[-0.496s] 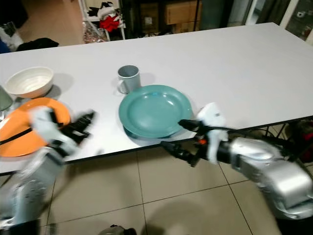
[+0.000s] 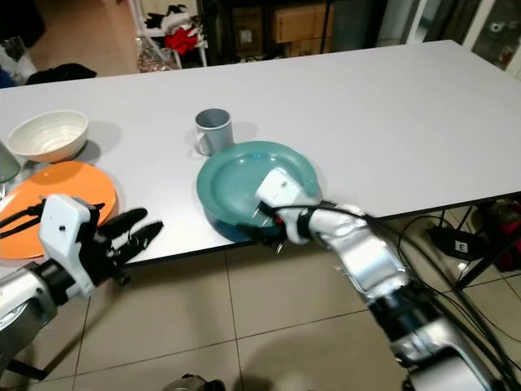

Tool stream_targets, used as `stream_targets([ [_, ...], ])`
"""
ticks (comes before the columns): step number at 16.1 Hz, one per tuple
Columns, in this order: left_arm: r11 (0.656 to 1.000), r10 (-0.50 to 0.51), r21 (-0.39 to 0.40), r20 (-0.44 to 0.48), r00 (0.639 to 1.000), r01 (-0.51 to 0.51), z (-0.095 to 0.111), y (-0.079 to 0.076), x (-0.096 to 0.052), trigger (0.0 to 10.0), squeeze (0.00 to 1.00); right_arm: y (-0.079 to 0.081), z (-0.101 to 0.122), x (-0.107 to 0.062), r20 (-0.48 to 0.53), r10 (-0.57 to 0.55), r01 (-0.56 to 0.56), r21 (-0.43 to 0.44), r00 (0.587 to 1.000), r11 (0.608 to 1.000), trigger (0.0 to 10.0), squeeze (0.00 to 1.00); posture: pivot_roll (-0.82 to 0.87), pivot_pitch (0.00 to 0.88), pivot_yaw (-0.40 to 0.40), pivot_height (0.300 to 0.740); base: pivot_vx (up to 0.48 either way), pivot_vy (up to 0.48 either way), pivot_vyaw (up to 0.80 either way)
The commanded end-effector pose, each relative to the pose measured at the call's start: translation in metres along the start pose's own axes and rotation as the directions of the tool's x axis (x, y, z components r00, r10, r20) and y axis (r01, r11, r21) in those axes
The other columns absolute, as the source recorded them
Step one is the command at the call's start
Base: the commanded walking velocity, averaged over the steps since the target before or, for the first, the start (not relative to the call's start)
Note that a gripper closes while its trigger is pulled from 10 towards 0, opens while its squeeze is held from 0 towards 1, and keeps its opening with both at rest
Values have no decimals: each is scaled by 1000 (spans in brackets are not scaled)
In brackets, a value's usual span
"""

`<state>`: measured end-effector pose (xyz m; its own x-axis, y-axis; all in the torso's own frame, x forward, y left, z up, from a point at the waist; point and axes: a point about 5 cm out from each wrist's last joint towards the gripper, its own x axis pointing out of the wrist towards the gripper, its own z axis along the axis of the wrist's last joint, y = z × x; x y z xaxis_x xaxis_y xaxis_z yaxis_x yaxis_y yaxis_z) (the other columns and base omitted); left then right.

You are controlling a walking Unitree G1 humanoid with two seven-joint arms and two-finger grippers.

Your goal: Setting the table

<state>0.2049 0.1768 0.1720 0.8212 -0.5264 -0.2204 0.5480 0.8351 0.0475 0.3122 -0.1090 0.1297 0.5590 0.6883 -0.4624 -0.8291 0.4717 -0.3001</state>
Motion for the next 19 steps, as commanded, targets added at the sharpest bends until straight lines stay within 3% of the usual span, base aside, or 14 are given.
stream_targets([
  [1,999,-46,19,-26,999,46,0,-6,-4,10000,0,-4,1,4,-6,17,-17,-43,1000,999,10000,0,-28,0,94,740,0,0,0],
  [5,996,-79,37,-62,995,82,-3,-9,-9,10000,0,-11,13,7,88,48,-46,-17,995,999,10000,0,-21,0,92,740,0,0,0],
  [7,996,-73,41,-68,995,76,-4,-8,-8,10000,0,-17,3,9,31,24,-22,-63,999,998,10000,0,-24,0,95,740,0,0,0],
  [13,991,-117,58,-92,989,122,-7,-14,-8,10000,0,-33,-18,6,-48,-55,54,-22,997,998,10000,0,-30,0,101,740,0,0,0],
  [19,991,-117,59,-51,992,120,-1,-13,-7,10000,0,-42,8,-7,113,-53,52,11,992,999,10000,0,-34,0,104,740,0,0,0],
])
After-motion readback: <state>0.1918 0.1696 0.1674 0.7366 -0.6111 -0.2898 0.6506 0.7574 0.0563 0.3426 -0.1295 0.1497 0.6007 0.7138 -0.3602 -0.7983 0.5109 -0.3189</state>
